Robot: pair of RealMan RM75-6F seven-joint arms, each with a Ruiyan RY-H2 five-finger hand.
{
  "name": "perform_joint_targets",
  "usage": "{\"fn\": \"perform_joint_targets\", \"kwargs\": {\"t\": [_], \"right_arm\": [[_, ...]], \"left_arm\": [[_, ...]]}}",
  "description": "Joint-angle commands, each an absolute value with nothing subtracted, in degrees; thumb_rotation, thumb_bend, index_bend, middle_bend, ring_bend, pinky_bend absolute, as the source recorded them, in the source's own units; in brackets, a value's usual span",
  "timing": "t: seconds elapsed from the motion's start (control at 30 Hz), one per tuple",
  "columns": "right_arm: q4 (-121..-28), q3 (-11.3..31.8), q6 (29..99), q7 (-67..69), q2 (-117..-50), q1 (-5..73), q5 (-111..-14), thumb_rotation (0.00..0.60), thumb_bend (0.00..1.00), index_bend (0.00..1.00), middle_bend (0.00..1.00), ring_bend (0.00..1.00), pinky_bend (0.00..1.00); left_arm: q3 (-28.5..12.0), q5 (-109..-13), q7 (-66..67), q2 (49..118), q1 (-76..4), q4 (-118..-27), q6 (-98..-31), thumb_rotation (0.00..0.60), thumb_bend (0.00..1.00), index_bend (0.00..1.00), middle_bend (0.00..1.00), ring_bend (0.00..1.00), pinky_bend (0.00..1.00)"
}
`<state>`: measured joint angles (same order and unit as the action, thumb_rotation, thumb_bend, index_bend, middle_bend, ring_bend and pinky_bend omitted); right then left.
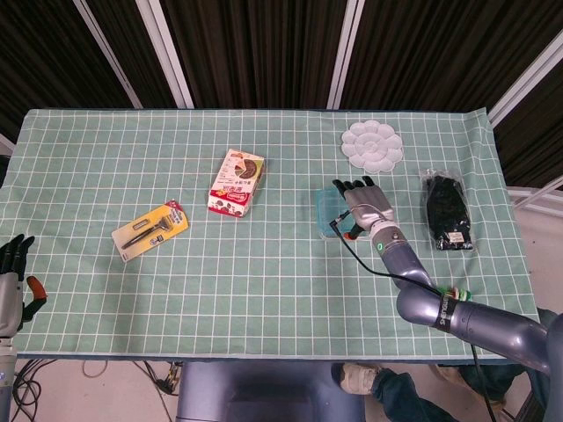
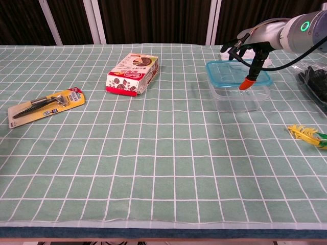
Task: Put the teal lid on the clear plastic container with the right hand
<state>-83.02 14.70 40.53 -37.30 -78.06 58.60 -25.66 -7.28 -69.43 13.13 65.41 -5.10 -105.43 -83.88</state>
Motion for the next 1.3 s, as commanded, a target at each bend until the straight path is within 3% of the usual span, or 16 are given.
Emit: {"fn": "perform_joint_targets", "kwargs": {"t": [0.03, 0.63, 1.3], "right_arm": [[-81.9, 14.2, 40.0, -34.9, -78.8, 58.2, -28.4, 0.6, 0.27, 0.0, 0.49, 0.15, 0.0], [-81.1, 11.3, 41.4, -27.6, -79.4, 56.6, -37.4, 0.6, 0.27, 0.0, 0.49, 0.15, 0.0], [-80.3, 9.1, 43.3, -27.6, -80.8, 57.3, -36.2, 0.6, 0.27, 0.0, 0.49, 0.15, 0.0]], "left_arm": [[-7.4, -69.4, 13.1, 65.4, -5.1, -105.5, -84.2, 0.6, 0.79, 0.06, 0.0, 0.0, 0.0], [-7.3, -69.1, 13.5, 65.4, -5.1, -105.5, -84.4, 0.6, 0.79, 0.06, 0.0, 0.0, 0.0], [-7.3, -68.9, 13.6, 65.3, -5.2, -105.8, -84.5, 0.6, 0.79, 0.06, 0.0, 0.0, 0.0]]}}
